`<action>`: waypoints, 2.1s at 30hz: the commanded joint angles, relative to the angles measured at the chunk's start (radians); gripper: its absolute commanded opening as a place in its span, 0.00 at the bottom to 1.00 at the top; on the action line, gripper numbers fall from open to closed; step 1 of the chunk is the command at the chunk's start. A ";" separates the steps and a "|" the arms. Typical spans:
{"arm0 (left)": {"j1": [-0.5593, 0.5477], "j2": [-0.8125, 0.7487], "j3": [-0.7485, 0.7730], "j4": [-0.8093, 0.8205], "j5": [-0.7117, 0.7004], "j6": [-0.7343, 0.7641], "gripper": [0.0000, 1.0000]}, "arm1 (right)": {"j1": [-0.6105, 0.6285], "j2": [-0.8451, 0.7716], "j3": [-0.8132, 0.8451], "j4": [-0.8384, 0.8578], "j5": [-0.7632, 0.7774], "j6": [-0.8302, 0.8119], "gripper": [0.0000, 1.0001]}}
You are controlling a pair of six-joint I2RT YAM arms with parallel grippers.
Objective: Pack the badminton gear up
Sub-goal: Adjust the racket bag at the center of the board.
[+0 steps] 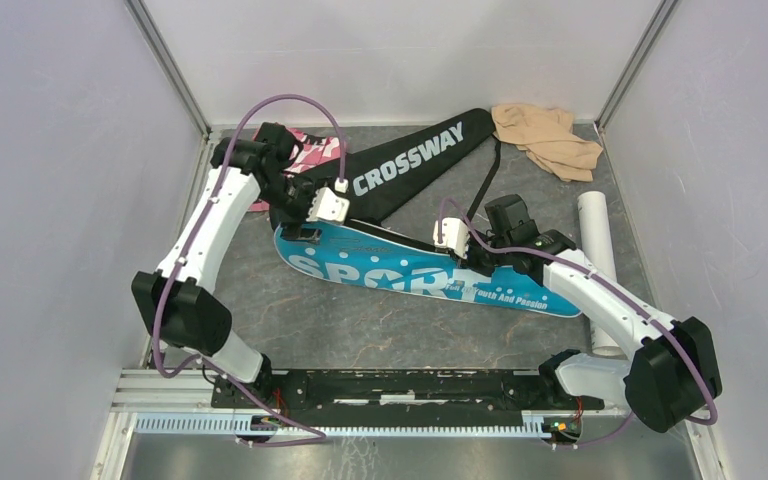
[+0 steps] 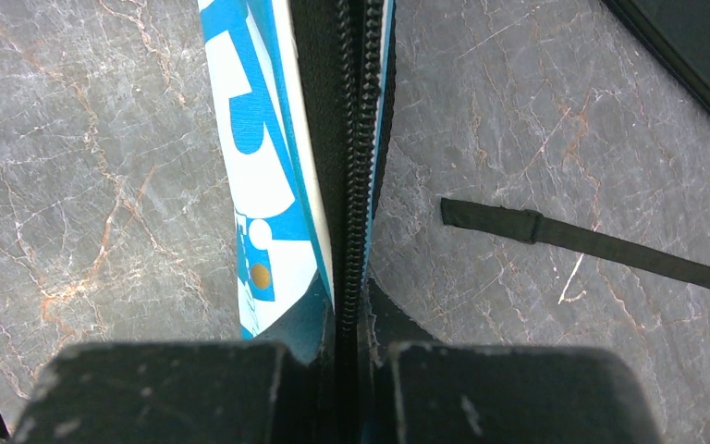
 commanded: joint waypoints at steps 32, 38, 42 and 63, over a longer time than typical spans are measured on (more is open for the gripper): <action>-0.268 0.074 0.155 -0.015 -0.134 -0.377 0.53 | -0.007 -0.019 -0.035 -0.024 0.006 0.003 0.00; -0.267 0.021 0.100 -0.029 -0.206 -0.379 0.51 | -0.007 -0.054 -0.051 -0.025 0.011 -0.009 0.00; -0.265 -0.008 0.070 -0.027 -0.219 -0.398 0.52 | 0.009 -0.092 -0.057 -0.047 0.016 -0.041 0.00; -0.254 -0.178 -0.141 0.050 -0.278 -0.408 0.22 | 0.062 -0.185 -0.138 0.031 0.073 -0.083 0.00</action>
